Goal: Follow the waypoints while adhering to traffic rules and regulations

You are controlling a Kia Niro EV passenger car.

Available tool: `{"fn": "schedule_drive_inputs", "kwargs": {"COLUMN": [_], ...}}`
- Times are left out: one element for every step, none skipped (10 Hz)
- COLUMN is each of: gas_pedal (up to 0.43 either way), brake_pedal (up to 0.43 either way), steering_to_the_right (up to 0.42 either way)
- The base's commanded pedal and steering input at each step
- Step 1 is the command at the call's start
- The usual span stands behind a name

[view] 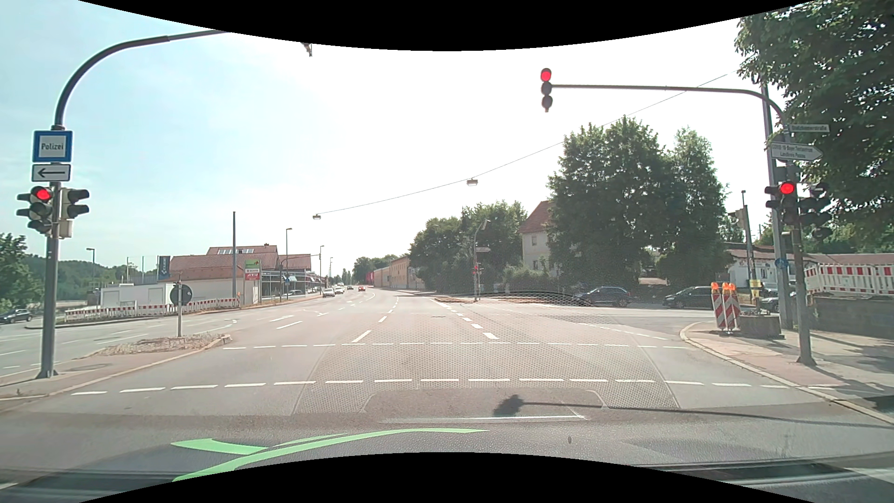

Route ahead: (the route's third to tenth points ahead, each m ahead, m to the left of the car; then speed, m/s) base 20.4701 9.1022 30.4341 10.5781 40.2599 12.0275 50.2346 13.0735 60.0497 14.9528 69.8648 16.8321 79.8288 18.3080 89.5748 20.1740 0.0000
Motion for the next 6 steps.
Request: {"fn": "schedule_drive_inputs", "kwargs": {"gas_pedal": [0.000,0.000,0.000,0.000,0.000,0.000], "brake_pedal": [0.341,0.341,0.341,0.341,0.341,0.341], "steering_to_the_right": [-0.012,-0.012,-0.011,-0.012,-0.012,-0.012]}}
